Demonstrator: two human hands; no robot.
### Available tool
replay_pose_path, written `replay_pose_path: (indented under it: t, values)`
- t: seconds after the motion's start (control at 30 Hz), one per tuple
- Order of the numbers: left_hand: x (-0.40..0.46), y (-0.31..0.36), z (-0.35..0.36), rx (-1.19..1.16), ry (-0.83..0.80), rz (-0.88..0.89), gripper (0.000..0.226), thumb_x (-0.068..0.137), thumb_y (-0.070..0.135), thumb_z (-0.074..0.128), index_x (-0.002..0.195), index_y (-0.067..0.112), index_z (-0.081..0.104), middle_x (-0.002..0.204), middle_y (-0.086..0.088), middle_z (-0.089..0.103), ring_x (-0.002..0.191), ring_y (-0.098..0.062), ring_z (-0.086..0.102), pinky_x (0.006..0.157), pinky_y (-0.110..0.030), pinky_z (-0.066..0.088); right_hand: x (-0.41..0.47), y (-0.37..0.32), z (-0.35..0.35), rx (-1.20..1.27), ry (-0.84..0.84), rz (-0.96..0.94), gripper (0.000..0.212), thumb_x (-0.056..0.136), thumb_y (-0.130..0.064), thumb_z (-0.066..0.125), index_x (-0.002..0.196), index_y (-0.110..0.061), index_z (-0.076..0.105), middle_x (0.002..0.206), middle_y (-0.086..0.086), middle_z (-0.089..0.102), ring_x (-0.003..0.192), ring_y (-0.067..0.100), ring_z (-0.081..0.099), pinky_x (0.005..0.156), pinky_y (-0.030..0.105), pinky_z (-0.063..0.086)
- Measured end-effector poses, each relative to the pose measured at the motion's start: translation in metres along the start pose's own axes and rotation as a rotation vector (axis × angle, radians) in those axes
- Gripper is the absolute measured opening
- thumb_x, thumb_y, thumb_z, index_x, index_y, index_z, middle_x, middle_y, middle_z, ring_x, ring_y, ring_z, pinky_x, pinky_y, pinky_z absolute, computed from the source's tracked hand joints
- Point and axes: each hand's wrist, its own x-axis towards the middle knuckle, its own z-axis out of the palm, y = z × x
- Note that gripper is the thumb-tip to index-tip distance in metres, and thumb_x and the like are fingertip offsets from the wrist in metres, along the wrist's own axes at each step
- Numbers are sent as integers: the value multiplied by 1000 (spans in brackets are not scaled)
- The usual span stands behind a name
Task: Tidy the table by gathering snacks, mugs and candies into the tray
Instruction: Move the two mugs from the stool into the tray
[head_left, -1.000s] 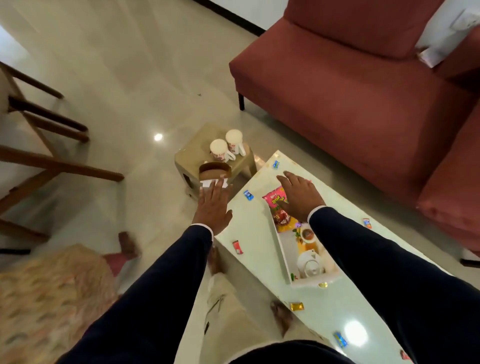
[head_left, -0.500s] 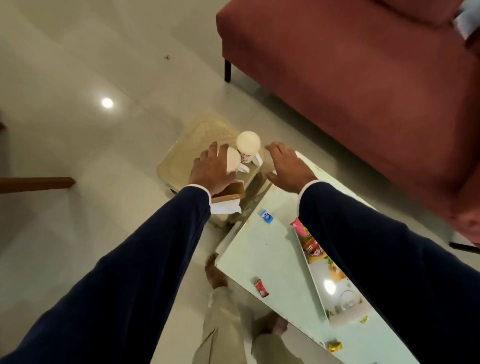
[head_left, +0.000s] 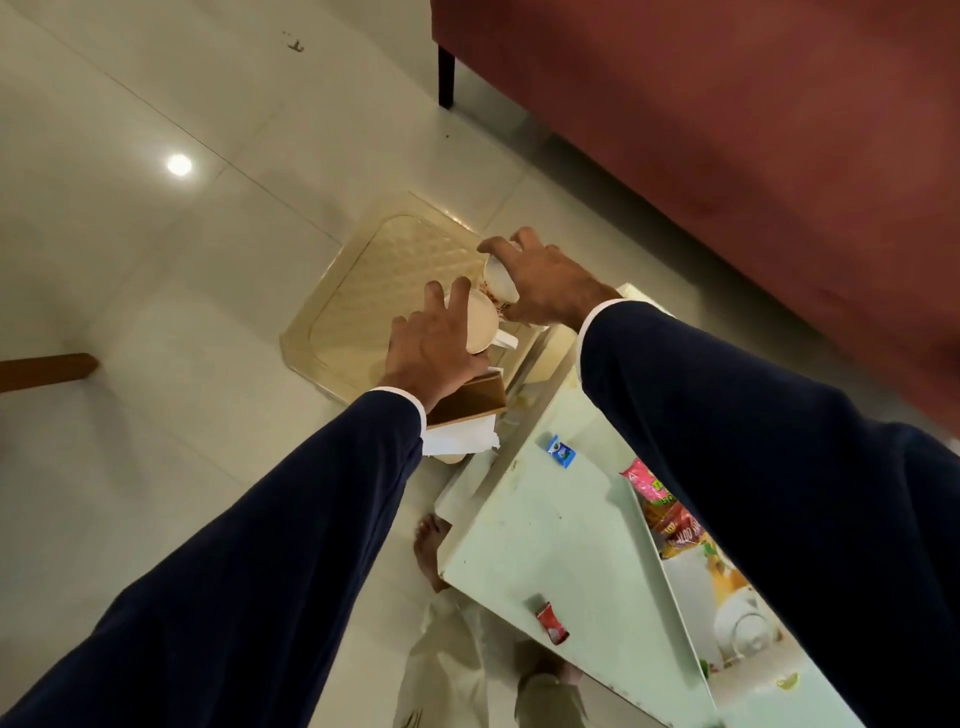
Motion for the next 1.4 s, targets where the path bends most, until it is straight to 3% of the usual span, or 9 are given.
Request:
replay_pose_path:
  t: [0.2, 0.37, 0.43, 0.53, 0.63, 0.8, 0.97, 1.13, 1.4]
  values:
    - [5, -1, 12, -17, 100, 12, 89, 77, 59, 75, 142, 17, 29, 128, -14, 49, 90, -32, 66, 76, -43, 57, 4, 10, 14, 112, 98, 11, 76, 73, -37, 83, 135, -32, 38, 134, 9, 46, 109, 33, 56, 88, 44, 59]
    - [8, 5, 1, -76, 89, -34, 85, 74, 51, 80, 137, 19, 31, 129, -12, 50, 97, -37, 66, 74, -44, 54, -41, 47, 6, 494, 289, 143, 77, 69, -20, 85, 133, -29, 43, 137, 6, 43, 122, 29, 50, 87, 33, 57]
    - [6, 10, -6, -100, 105, -49, 87, 74, 51, 81, 136, 19, 31, 131, -11, 50, 98, -39, 66, 71, -43, 53, -76, 65, 5, 679, 402, 206, 77, 68, -15, 86, 133, -26, 45, 139, 6, 43, 125, 24, 47, 87, 25, 54]
    - [-9, 31, -19, -160, 173, -6, 90, 70, 52, 85, 135, 21, 32, 131, -9, 51, 99, -37, 66, 66, -39, 50, -150, 90, 11, 1053, 522, 273, 76, 70, -8, 88, 132, -21, 46, 139, 5, 49, 128, 21, 53, 92, 34, 58]
    - [-41, 73, -25, -319, 224, 60, 86, 64, 54, 85, 128, 25, 35, 127, -3, 53, 97, -35, 66, 71, -42, 51, -249, 116, 29, 1346, 597, 296, 71, 74, -4, 86, 130, -24, 47, 131, -4, 58, 120, 18, 64, 82, 31, 62]
    - [-115, 167, 3, -403, 64, 179, 93, 63, 52, 90, 134, 24, 37, 135, -3, 51, 111, -33, 62, 80, -35, 46, -405, 165, 83, 1567, 630, 576, 74, 67, -20, 91, 128, -35, 52, 131, -3, 61, 115, 22, 69, 82, 43, 62]
    - [-186, 249, 70, -323, -148, 264, 90, 64, 54, 87, 130, 34, 27, 133, 0, 53, 100, -35, 68, 77, -42, 58, -494, 209, 141, 1451, 548, 697, 81, 62, -12, 94, 127, -33, 51, 123, -10, 61, 112, 19, 67, 74, 36, 63]
    - [-221, 314, 142, -126, -197, 313, 91, 64, 60, 81, 131, 24, 31, 128, -4, 54, 87, -36, 70, 68, -39, 58, -506, 253, 179, 898, 300, 562, 78, 65, -13, 89, 129, -33, 49, 124, 2, 51, 113, 23, 55, 82, 26, 51]
    - [-224, 362, 202, 42, -171, 216, 93, 69, 59, 79, 138, 14, 36, 129, -9, 53, 98, -36, 66, 72, -41, 55, -455, 279, 190, 327, 114, 329, 88, 71, -29, 82, 145, -27, 35, 136, 8, 42, 109, 37, 56, 76, 47, 55]
